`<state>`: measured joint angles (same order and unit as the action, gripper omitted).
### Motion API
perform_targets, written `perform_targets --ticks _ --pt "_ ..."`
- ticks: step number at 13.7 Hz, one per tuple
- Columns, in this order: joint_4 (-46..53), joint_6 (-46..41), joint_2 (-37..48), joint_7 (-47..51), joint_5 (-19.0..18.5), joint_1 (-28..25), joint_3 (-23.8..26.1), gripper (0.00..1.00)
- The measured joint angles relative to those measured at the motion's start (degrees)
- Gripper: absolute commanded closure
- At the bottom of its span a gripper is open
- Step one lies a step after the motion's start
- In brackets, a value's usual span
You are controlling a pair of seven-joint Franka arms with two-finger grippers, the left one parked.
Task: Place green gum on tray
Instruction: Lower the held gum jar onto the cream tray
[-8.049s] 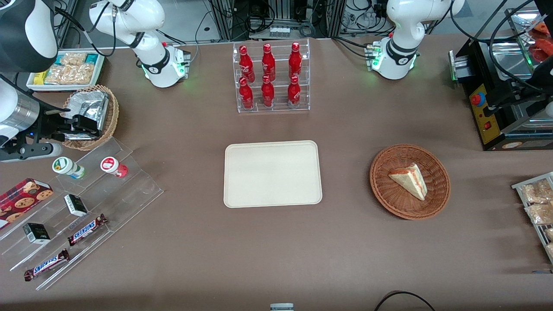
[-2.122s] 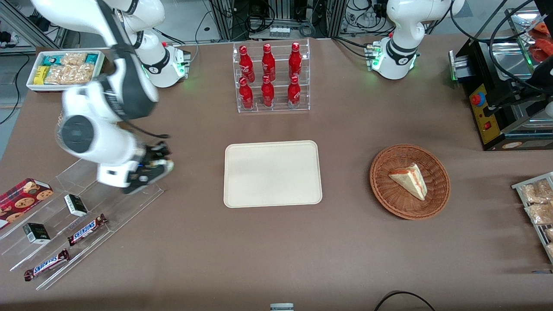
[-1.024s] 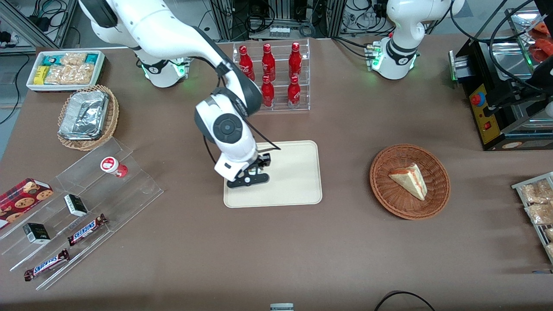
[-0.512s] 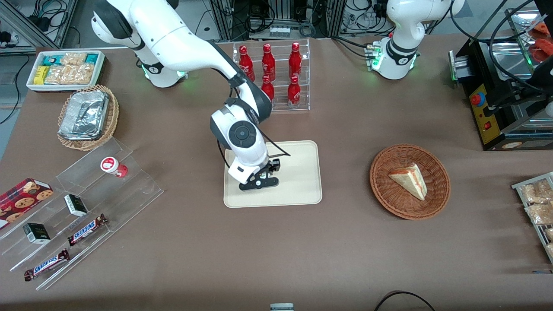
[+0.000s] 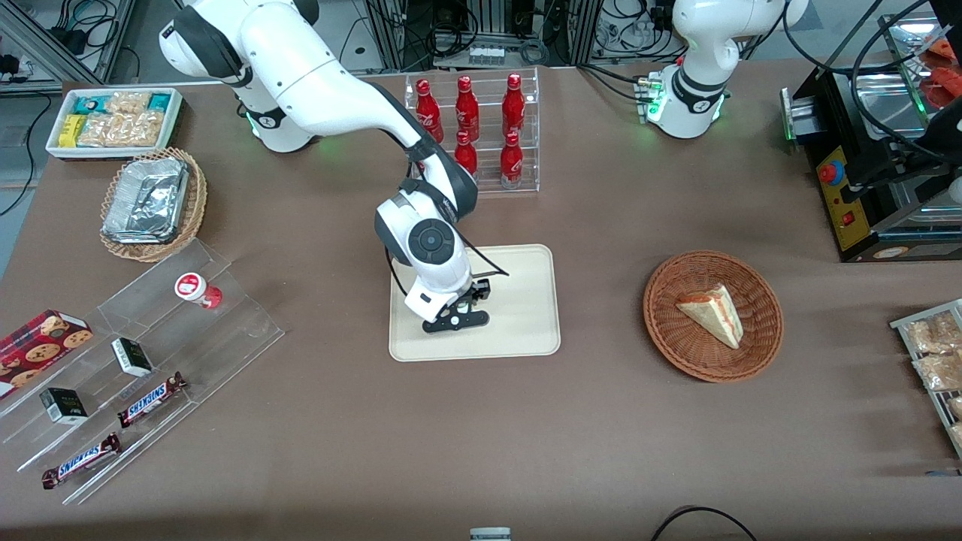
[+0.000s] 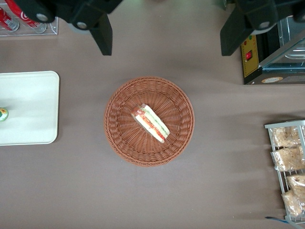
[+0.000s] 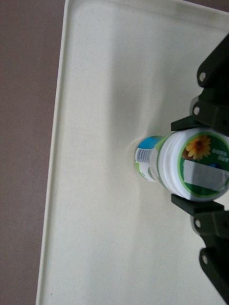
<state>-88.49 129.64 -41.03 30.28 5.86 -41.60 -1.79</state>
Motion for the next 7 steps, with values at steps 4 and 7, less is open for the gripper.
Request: perform_targets --ticks 4,7 --pt "0.6 0.1 -0.6 0.0 0.0 -0.1 -0.1 0.00" --pt "0.7 0.2 -1.0 0.0 0.0 -0.1 -0.1 0.00"
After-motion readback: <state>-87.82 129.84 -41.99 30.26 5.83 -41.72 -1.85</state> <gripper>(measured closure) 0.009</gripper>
